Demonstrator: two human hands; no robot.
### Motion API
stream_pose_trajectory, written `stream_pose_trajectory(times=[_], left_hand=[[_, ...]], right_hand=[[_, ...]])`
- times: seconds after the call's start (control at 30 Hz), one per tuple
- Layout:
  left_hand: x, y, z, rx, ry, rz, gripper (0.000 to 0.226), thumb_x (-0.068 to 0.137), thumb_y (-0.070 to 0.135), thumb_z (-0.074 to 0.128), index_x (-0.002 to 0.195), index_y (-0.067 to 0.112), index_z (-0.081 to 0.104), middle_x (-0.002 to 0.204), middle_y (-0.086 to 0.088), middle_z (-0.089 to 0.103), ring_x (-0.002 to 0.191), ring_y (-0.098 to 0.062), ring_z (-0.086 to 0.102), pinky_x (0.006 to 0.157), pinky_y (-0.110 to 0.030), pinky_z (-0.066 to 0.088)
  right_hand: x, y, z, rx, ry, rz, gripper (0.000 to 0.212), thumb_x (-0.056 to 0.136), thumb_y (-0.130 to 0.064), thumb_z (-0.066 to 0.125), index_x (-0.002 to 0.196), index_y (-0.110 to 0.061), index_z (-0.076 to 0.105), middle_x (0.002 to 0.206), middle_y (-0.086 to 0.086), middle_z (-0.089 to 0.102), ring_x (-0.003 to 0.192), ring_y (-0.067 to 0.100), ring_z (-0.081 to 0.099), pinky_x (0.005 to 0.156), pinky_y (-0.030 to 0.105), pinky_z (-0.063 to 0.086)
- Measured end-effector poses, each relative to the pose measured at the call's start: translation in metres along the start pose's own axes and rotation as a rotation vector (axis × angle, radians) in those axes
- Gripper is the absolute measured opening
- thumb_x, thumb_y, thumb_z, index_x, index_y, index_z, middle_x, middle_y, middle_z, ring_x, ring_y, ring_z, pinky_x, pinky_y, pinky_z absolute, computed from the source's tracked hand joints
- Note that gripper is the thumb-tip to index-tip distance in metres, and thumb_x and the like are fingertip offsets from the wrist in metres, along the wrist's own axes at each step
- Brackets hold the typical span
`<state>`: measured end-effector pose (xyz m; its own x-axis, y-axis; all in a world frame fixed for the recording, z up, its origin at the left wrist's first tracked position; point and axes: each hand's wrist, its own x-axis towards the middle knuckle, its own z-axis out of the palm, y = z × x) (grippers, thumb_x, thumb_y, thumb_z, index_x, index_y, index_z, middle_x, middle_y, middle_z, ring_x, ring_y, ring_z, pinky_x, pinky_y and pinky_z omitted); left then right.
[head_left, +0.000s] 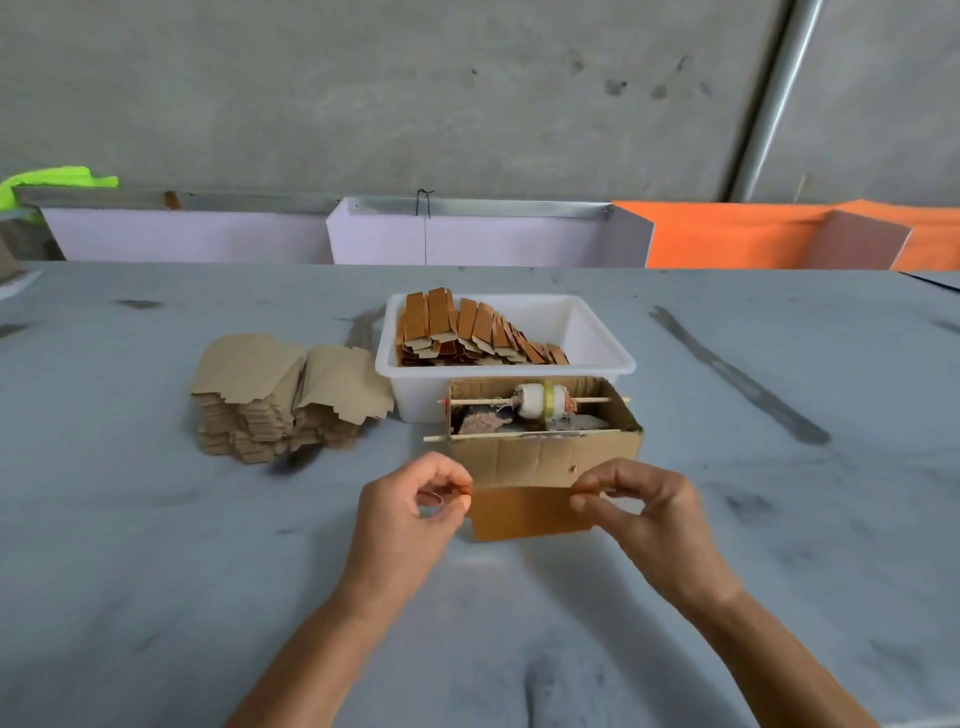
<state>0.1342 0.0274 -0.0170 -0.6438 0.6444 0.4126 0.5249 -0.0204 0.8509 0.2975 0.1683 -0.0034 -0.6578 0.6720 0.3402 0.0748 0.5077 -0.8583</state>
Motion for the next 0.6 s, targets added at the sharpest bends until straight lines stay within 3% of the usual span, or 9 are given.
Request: stream_pose_trajectory(times=[0.13, 0.2, 0.27, 0.33, 0.5, 0.6], left_hand=[[-0.013, -0.003, -0.001, 0.217, -0.176, 0.230, 0.007, 0.069, 0.007, 0.074, 0.069, 0.014, 0.071, 0.072, 0.009, 0.065, 0.071, -0.003, 0.059, 0.070, -0.025, 0.048], [-0.019, -0.002, -0.003, 0.304, -0.249, 0.300, 0.000, 0.069, 0.012, 0.071, 0.069, 0.013, 0.071, 0.073, 0.006, 0.065, 0.073, -0.007, 0.058, 0.070, -0.027, 0.046], [-0.025, -0.001, -0.004, 0.417, -0.303, 0.379, 0.002, 0.069, 0.013, 0.071, 0.068, 0.014, 0.070, 0.073, 0.005, 0.064, 0.073, -0.009, 0.056, 0.067, -0.024, 0.044], [-0.031, 0.000, -0.004, 0.495, -0.338, 0.437, 0.005, 0.069, 0.012, 0.072, 0.066, 0.014, 0.069, 0.071, 0.005, 0.063, 0.068, -0.014, 0.058, 0.065, -0.023, 0.043], [-0.040, -0.001, 0.002, 0.552, -0.398, 0.450, 0.005, 0.061, 0.018, 0.073, 0.058, 0.018, 0.069, 0.062, 0.006, 0.061, 0.060, -0.015, 0.060, 0.059, -0.025, 0.043], [-0.041, -0.008, 0.004, 0.503, -0.445, 0.335, 0.005, 0.067, 0.018, 0.072, 0.063, 0.017, 0.070, 0.068, 0.005, 0.062, 0.068, -0.013, 0.059, 0.065, -0.023, 0.042]], right_hand=[[-0.020, 0.014, 0.000, -0.296, -0.029, -0.210, 0.023, 0.068, 0.008, 0.077, 0.074, -0.014, 0.072, 0.079, -0.008, 0.068, 0.077, 0.011, 0.066, 0.075, 0.020, 0.050], [-0.025, 0.018, -0.004, -0.398, -0.115, -0.326, 0.022, 0.065, 0.010, 0.078, 0.074, -0.009, 0.072, 0.078, -0.007, 0.067, 0.076, 0.018, 0.066, 0.071, 0.028, 0.052], [-0.029, 0.019, -0.008, -0.506, -0.222, -0.401, 0.019, 0.065, 0.003, 0.080, 0.075, -0.010, 0.071, 0.078, -0.004, 0.068, 0.075, 0.022, 0.064, 0.068, 0.036, 0.053], [-0.032, 0.019, -0.010, -0.586, -0.295, -0.425, 0.016, 0.066, -0.007, 0.081, 0.075, -0.014, 0.071, 0.079, -0.007, 0.068, 0.078, 0.021, 0.065, 0.069, 0.036, 0.051], [-0.039, 0.018, -0.007, -0.673, -0.338, -0.473, 0.006, 0.068, -0.022, 0.078, 0.070, -0.021, 0.072, 0.082, -0.012, 0.070, 0.079, 0.017, 0.066, 0.065, 0.034, 0.052], [-0.041, 0.021, -0.005, -0.608, -0.328, -0.369, 0.002, 0.075, -0.024, 0.073, 0.076, -0.022, 0.075, 0.091, -0.011, 0.069, 0.089, 0.016, 0.063, 0.074, 0.036, 0.049]])
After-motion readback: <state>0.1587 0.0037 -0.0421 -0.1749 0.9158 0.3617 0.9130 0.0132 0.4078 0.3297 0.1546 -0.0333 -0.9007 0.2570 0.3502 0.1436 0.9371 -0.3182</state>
